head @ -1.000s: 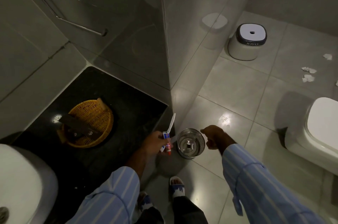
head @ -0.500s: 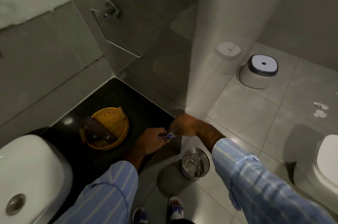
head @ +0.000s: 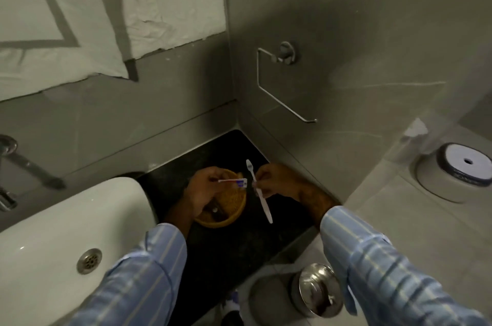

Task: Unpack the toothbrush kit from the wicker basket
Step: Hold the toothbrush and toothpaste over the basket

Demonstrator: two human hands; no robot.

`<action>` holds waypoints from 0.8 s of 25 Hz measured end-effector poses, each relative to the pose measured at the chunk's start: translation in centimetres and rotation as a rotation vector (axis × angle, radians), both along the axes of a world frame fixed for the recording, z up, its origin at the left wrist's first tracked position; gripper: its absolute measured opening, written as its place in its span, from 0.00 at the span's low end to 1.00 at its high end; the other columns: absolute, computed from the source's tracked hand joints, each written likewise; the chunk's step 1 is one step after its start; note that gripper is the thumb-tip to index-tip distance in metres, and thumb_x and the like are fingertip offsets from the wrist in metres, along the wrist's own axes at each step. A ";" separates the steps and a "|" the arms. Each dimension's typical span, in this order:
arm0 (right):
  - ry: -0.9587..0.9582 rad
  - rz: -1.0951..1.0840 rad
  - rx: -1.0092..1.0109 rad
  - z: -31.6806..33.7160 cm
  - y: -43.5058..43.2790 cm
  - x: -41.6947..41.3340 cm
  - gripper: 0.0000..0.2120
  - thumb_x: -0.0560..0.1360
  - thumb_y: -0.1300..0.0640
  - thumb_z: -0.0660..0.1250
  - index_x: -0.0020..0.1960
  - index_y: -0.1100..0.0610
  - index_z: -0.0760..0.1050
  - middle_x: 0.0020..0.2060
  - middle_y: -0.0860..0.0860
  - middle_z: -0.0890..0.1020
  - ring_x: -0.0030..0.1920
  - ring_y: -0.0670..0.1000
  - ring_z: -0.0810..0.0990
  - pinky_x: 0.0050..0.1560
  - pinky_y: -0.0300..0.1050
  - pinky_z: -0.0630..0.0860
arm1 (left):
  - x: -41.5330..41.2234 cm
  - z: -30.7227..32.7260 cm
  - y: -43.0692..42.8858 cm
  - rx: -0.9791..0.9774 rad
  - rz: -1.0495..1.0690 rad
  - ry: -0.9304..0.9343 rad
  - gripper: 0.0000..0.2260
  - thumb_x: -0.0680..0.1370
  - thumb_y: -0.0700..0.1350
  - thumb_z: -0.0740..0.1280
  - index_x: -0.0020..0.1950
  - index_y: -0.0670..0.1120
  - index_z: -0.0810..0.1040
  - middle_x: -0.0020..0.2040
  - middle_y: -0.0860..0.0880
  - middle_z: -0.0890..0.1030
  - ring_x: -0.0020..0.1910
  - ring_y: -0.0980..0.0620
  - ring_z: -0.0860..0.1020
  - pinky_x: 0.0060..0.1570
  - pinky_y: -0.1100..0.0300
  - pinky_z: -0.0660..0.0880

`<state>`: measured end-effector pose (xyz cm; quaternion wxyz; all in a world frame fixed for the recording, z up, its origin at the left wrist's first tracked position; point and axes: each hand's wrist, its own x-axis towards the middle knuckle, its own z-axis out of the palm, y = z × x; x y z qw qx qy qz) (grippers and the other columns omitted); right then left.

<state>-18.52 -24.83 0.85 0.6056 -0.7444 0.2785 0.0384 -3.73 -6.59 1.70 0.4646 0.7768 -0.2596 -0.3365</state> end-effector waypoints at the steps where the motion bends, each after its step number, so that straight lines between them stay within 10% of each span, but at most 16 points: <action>1: -0.008 -0.045 0.073 -0.2 0.0 1.5 0.02 0.75 0.61 0.71 0.47 0.59 0.79 0.49 0.65 0.84 0.50 0.64 0.85 0.51 0.55 0.83 | 1.6 -0.1 0.5 -0.007 0.016 -0.004 0.07 0.67 0.42 0.80 0.42 0.50 0.86 0.43 0.46 0.86 0.46 0.45 0.84 0.50 0.47 0.81; 20: 0.332 -0.353 0.115 -11.4 -3.6 18.2 0.13 0.72 0.59 0.74 0.49 0.68 0.82 0.38 0.57 0.83 0.32 0.48 0.80 0.27 0.33 0.73 | 13.5 -10.8 -7.5 0.617 -0.414 -0.335 0.14 0.75 0.43 0.72 0.59 0.39 0.82 0.62 0.41 0.80 0.61 0.44 0.79 0.63 0.55 0.75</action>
